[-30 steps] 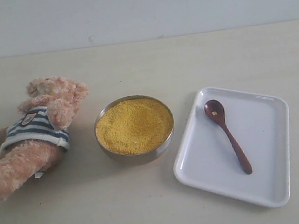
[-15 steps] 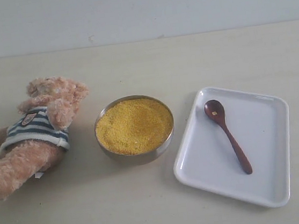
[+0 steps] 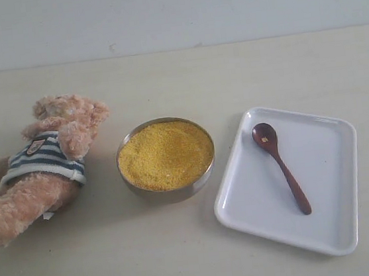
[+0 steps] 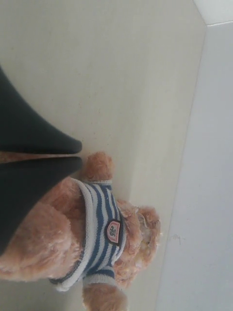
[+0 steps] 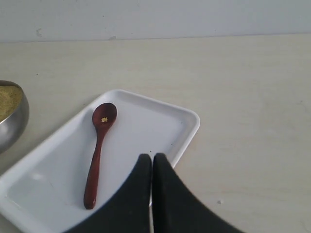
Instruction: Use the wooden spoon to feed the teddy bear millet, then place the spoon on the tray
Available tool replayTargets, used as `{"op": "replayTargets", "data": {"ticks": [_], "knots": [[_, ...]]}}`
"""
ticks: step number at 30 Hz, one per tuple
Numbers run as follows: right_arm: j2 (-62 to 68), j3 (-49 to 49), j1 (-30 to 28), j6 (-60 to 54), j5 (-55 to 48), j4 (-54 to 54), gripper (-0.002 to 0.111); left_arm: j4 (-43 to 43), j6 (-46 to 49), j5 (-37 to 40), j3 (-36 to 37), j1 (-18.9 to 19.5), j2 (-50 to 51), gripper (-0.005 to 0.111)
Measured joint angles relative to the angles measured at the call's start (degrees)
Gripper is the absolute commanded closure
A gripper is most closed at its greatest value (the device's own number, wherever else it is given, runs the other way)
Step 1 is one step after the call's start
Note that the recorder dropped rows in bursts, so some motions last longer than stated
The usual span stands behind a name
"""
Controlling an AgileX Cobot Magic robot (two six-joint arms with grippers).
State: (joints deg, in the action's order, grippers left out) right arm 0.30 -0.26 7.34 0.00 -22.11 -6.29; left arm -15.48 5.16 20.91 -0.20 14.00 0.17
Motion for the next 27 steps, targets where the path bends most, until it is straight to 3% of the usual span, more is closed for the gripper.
{"op": "replayTargets", "data": {"ticks": [27], "knots": [[0.00,0.00,0.00,0.58,0.12,-0.03,0.108,0.00,0.00,0.00,0.00,0.00,0.00,0.103]]}}
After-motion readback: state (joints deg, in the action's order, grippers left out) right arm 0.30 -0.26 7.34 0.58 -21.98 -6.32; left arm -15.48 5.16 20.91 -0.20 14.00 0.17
